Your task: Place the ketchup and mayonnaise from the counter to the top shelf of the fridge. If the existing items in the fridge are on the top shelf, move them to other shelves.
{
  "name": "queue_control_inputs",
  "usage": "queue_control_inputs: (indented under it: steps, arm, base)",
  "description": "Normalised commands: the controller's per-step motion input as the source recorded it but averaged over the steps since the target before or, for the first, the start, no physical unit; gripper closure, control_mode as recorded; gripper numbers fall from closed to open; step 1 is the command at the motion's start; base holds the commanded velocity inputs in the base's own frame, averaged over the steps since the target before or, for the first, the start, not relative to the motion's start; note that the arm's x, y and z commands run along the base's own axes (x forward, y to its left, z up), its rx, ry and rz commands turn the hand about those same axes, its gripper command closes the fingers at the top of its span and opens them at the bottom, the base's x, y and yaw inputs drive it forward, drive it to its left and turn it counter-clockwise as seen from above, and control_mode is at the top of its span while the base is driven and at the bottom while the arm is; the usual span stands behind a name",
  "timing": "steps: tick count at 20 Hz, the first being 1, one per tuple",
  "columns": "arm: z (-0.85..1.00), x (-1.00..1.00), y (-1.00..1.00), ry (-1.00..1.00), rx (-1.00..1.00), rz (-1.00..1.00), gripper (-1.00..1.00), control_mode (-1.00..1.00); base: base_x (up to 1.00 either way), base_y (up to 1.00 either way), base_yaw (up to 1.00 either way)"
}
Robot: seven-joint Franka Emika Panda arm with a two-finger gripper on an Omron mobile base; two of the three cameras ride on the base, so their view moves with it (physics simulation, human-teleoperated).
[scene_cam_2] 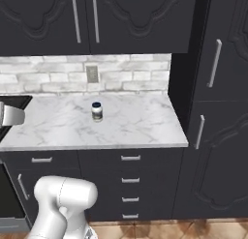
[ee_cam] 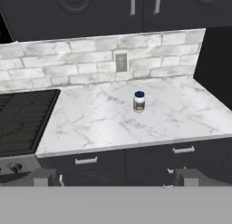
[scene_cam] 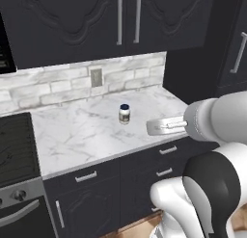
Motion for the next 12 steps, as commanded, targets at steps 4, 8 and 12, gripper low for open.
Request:
queue_control_inputs:
  steps: [4, 8, 12]
  arm:
    - [0.0, 0.0, 0.0, 0.0, 0.0, 0.0, -1.0, 1.0]
    - [0.0, 0.0, 0.0, 0.0, 0.0, 0.0, -1.0, 1.0]
    - [0.0, 0.0, 0.0, 0.0, 0.0, 0.0, -1.0, 1.0]
  base:
    - [0.45, -0.09, 0.05]
    - [0.24, -0.1, 0.04]
    - [0.06, -0.29, 0.04]
